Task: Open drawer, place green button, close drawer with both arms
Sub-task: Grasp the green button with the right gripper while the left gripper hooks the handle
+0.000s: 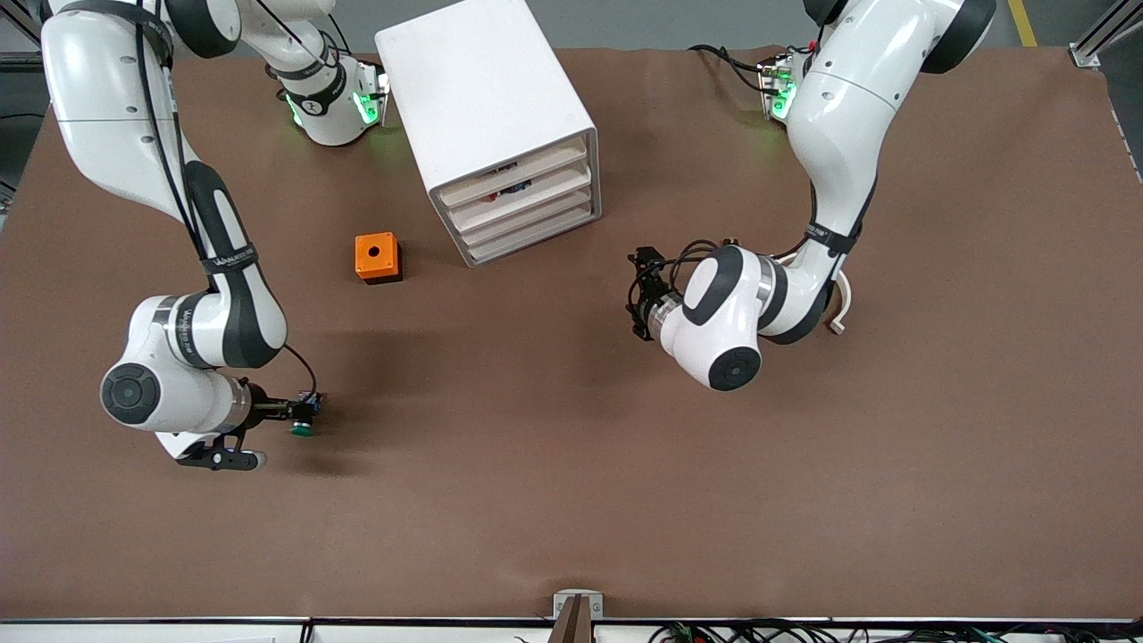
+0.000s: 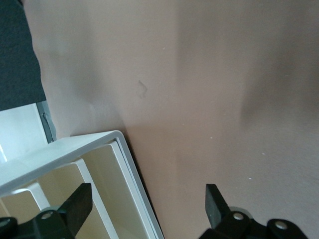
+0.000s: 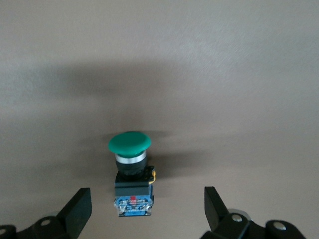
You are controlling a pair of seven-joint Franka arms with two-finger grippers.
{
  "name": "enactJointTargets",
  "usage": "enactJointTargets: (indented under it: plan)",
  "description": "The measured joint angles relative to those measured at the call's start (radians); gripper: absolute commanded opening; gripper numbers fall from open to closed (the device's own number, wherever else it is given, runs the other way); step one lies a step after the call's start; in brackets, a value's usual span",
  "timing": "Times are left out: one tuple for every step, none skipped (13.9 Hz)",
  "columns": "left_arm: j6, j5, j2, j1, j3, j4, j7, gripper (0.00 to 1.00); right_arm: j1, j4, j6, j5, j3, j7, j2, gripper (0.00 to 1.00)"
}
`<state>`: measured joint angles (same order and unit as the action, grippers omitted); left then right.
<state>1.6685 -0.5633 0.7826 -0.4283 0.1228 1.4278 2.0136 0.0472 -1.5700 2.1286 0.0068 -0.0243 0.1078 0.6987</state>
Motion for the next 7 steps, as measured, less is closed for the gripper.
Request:
enactJointTargets:
  plan:
    - [0.0, -0.032, 0.012, -0.004, 0.0, 0.001, 0.003, 1.0, 0.006, -0.01, 0.005, 0.0, 0.0, 0.002, 0.0, 1.0]
    - [0.0, -0.075, 0.027, -0.011, 0.0, 0.001, 0.004, 1.0, 0.012, -0.023, 0.021, 0.0, 0.0, 0.003, 0.0, 1.0]
    - [0.0, -0.126, 0.046, -0.023, 0.0, 0.002, 0.005, 1.0, 0.015, -0.037, 0.044, 0.0, 0.0, 0.005, 0.0, 1.0]
    - [0.0, -0.178, 0.067, -0.04, 0.0, 0.002, 0.005, 0.92, 0.017, -0.052, 0.067, 0.0, 0.0, 0.005, 0.0, 1.0]
    - [0.0, -0.223, 0.085, -0.058, 0.0, 0.002, 0.006, 0.77, 0.018, -0.063, 0.083, 0.0, 0.0, 0.005, 0.0, 1.0]
    - [0.003, -0.26, 0.099, -0.074, 0.0, 0.001, 0.008, 0.63, 0.018, -0.069, 0.092, 0.0, 0.0, 0.005, 0.0, 1.0]
    - [0.004, -0.29, 0.107, -0.086, 0.0, 0.001, 0.018, 0.61, 0.018, -0.074, 0.098, 0.0, 0.0, 0.005, 0.0, 1.0]
